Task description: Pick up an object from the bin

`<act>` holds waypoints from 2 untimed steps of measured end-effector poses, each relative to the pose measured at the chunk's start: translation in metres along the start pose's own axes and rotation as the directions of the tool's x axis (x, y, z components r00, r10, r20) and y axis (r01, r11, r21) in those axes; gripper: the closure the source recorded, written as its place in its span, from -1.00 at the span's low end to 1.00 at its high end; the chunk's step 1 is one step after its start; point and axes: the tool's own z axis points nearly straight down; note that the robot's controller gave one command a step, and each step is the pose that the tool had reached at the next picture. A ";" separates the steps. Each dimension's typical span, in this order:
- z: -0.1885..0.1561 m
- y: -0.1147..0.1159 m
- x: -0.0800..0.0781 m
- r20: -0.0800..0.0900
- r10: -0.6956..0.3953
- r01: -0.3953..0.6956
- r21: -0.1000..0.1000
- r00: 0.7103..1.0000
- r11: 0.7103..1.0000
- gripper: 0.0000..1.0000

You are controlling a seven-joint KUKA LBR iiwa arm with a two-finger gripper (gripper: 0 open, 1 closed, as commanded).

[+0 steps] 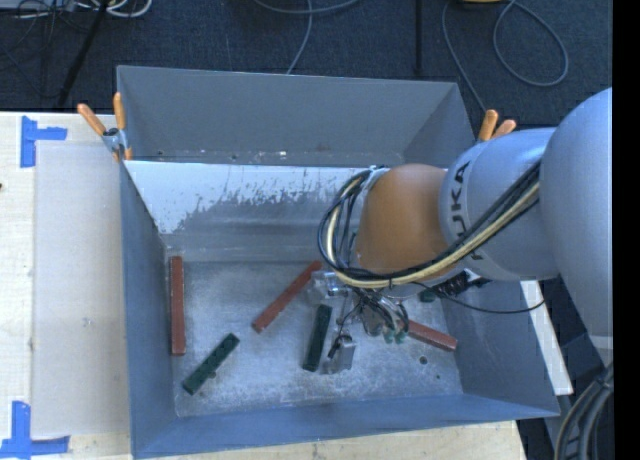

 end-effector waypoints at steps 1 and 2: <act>-0.004 -0.002 -0.004 0.010 0.003 -0.003 0.001 1.000 1.000 1.00; -0.136 0.012 -0.018 0.021 0.052 -0.052 0.000 0.998 0.999 1.00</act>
Offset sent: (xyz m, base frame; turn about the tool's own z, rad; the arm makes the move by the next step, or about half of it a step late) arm 0.0000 0.0000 0.0000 0.0000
